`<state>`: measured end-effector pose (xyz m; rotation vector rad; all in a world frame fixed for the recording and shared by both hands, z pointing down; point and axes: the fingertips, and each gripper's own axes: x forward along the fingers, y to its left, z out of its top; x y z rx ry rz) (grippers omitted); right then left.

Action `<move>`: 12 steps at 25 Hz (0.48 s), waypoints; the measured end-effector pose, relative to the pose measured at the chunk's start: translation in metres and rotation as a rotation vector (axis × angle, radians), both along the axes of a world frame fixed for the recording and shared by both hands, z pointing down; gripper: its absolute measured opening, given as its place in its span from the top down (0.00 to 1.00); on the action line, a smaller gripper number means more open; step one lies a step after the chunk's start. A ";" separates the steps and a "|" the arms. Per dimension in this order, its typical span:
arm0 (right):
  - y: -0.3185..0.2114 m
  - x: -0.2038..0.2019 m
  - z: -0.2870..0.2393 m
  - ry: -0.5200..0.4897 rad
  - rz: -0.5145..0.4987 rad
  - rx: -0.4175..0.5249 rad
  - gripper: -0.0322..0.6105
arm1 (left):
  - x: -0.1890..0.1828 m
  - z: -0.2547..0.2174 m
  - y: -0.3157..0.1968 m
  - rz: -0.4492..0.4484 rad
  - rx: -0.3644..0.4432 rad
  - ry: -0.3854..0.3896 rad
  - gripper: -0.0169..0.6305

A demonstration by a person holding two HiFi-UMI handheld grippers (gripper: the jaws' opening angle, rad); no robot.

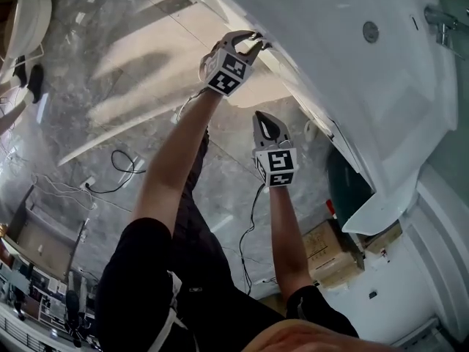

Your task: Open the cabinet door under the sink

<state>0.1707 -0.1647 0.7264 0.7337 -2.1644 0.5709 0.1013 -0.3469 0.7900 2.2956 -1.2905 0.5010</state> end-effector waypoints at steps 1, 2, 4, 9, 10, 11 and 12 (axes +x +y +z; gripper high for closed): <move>0.000 -0.001 -0.003 0.003 0.004 0.014 0.86 | 0.000 0.002 -0.001 -0.005 -0.003 -0.004 0.81; 0.000 -0.003 -0.007 0.003 0.006 0.025 0.86 | 0.000 0.004 -0.001 -0.016 -0.003 -0.007 0.82; 0.003 -0.006 -0.012 -0.003 0.002 0.033 0.86 | -0.001 0.005 -0.003 -0.038 -0.002 -0.001 0.86; 0.005 -0.009 -0.010 0.028 -0.022 0.053 0.86 | 0.000 0.003 0.004 -0.009 0.036 -0.071 0.90; 0.005 -0.010 -0.009 0.029 -0.021 0.058 0.86 | -0.002 0.005 0.008 -0.005 0.047 -0.089 0.90; 0.005 -0.012 -0.009 0.023 -0.020 0.062 0.86 | -0.005 0.006 0.013 -0.006 0.052 -0.098 0.90; 0.006 -0.015 -0.009 0.016 -0.020 0.064 0.86 | -0.008 0.007 0.018 -0.009 0.052 -0.101 0.90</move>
